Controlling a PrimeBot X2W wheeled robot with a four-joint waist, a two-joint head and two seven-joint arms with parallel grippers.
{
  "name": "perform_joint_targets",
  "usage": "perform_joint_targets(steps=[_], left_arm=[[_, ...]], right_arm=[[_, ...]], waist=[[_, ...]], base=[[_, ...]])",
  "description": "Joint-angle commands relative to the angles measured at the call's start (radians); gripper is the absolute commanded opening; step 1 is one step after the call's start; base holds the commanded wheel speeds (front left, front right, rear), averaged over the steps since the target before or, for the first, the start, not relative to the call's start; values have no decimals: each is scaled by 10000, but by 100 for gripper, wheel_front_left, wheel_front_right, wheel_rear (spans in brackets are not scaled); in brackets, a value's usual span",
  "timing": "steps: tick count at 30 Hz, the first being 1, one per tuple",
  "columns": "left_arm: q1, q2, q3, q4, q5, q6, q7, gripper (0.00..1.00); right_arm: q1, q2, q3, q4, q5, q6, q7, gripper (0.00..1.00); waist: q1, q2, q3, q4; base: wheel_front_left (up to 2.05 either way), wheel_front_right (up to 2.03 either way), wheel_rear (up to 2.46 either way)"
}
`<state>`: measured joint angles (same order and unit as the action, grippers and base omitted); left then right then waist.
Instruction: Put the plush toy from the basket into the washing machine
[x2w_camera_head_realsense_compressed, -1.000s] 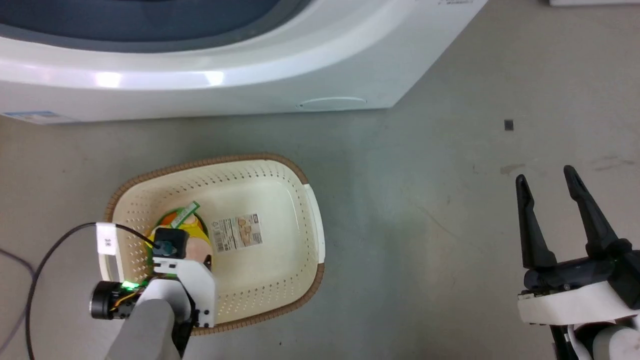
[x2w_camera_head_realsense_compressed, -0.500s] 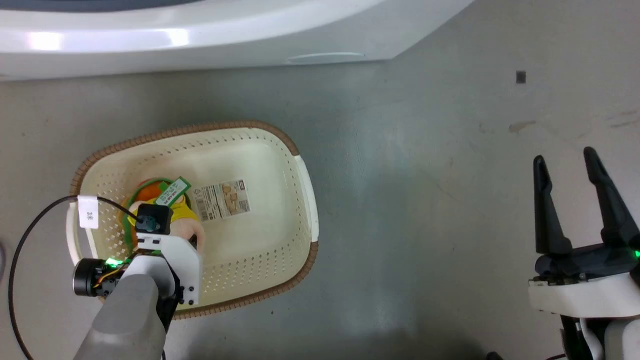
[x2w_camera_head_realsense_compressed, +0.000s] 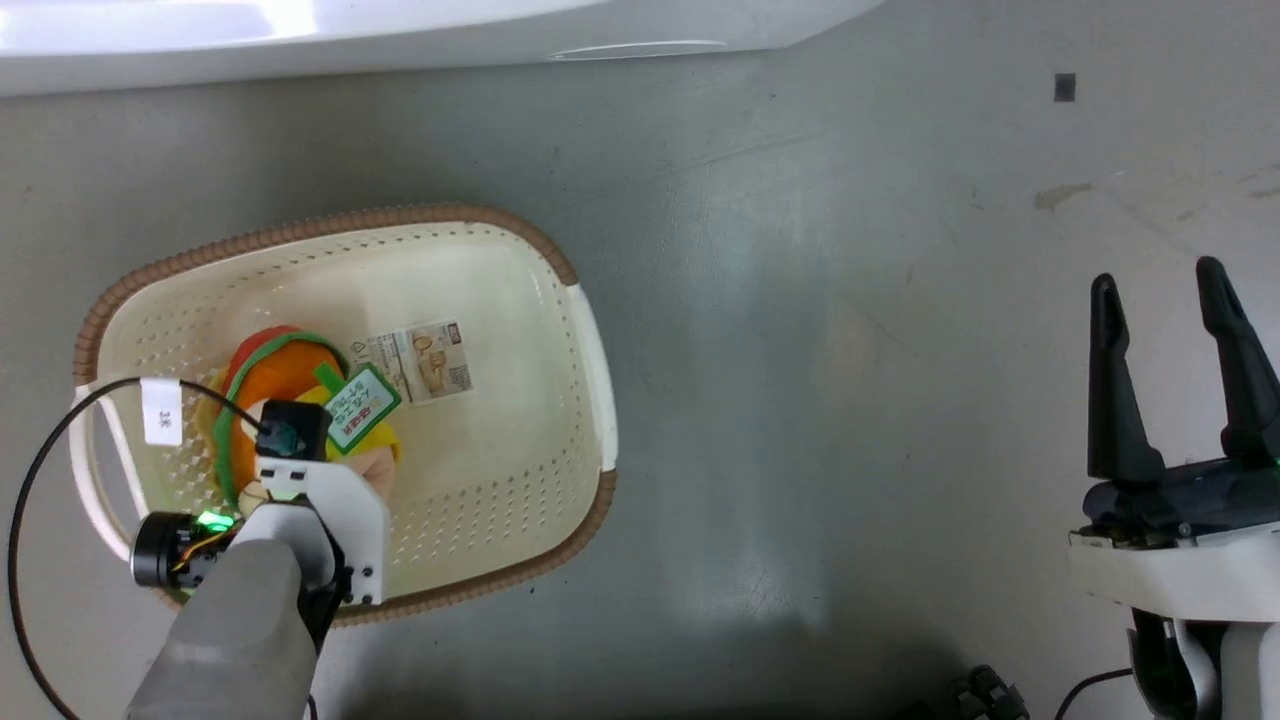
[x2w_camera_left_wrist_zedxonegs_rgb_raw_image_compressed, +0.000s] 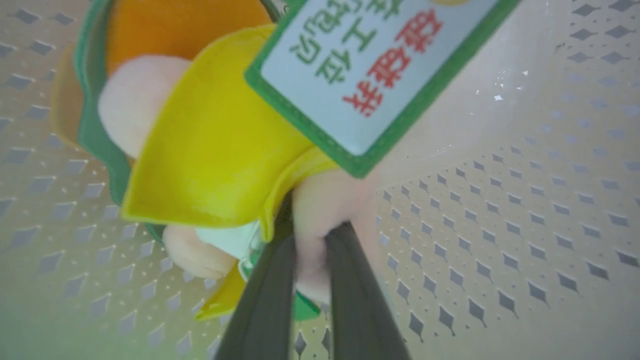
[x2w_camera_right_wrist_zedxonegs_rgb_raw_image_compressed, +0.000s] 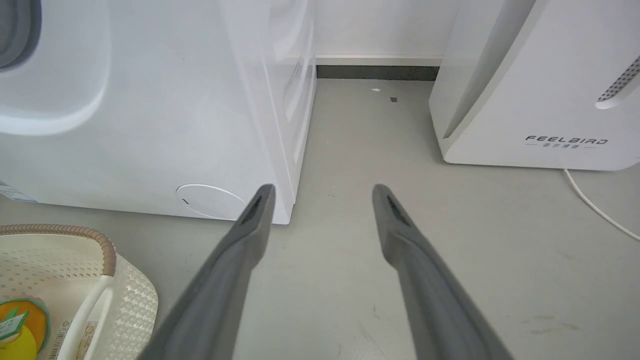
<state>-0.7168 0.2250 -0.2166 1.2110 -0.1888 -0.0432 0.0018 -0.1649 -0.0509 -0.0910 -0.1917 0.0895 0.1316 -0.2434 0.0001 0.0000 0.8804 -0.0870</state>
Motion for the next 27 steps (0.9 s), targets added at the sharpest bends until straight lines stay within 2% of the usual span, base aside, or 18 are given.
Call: perform_joint_targets(steps=[1,5,12,19,22,27], left_arm=[[-80,205,-55,395,-115,3,-54,0],[48,245,-159,797,-267,-143,-439,0],[954,154,-60,797,-597,-443,-1863,0],[1647,-100,-34,710,-852,-664,-2559,0],[1884,-162,84,200,-1000,-726,-2624,0],[2645,-196,518,-1666,-1110,-777,-2632,0]], right_arm=[[-231,7,-14,-9,90,-9,-102,100],[-316,7,-6,151,181,-9,-183,100],[-247,7,27,690,351,-9,-183,100],[190,7,2,1062,363,-9,-184,100],[377,7,-2,1176,366,-9,-184,100],[716,7,14,1306,343,-9,-184,100]], waist=[[-1,0,-60,-33],[-1,0,-403,-92],[-1,0,-2046,-106],[-1,0,-3740,164],[-1,0,-4352,300],[-1,0,-5209,539]], base=[[0,0,0],[0,0,0],[0,0,0],[0,0,0],[0,0,0],[0,0,0]])
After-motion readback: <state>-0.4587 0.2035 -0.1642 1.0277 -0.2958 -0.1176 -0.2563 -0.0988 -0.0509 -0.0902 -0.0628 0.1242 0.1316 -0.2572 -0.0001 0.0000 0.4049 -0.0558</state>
